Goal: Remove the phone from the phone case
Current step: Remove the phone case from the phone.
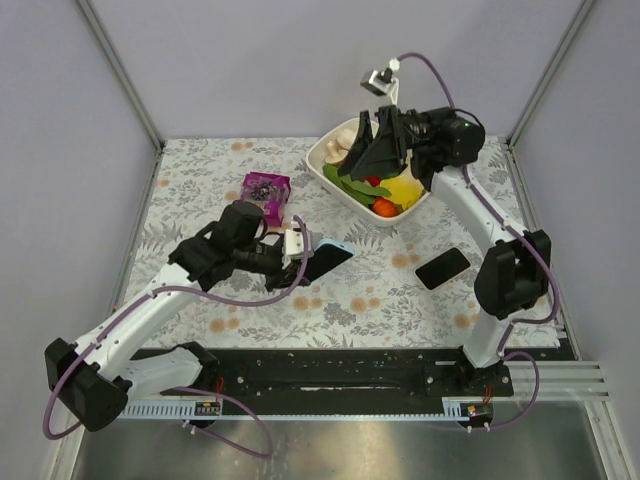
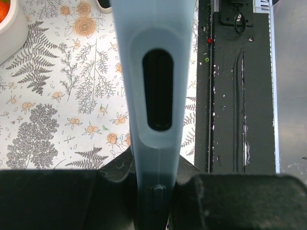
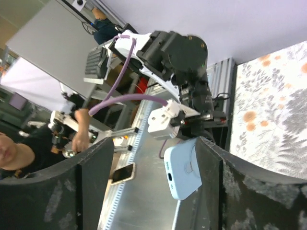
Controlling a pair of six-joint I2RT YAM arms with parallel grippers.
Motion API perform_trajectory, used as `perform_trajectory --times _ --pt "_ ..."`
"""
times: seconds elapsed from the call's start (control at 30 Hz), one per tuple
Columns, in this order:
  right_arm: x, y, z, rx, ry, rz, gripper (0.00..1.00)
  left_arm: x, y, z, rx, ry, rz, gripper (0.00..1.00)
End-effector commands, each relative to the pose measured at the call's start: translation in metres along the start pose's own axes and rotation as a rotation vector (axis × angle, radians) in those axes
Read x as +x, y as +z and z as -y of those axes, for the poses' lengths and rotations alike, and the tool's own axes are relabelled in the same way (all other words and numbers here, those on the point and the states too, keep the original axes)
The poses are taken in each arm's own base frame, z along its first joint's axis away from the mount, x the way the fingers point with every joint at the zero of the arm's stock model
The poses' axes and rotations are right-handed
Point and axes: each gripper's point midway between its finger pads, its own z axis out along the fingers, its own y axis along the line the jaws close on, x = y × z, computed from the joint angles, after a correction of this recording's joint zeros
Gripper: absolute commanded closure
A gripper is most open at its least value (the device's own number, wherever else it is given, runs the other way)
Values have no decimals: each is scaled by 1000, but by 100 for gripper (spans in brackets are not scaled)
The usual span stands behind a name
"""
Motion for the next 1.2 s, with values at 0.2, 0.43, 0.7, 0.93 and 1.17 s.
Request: perform_trajectory --times 0.2,0.43,0.7,0.93,1.17 --pt "-105 -11 -38 42 -356 77 1 -67 -25 -20 -55 24 162 100" --pt "-171 -54 -3 430 -379 375 1 -80 -26 -30 -83 -21 188 100" --pt "-94 -72 32 680 -481 200 0 -74 -30 -42 -136 -10 141 100" --pt "7 -44 34 638 -574 -34 4 -57 -32 -49 -184 -1 57 100" --pt "46 -14 35 555 -525 -79 9 -43 -26 -53 -219 32 -8 100"
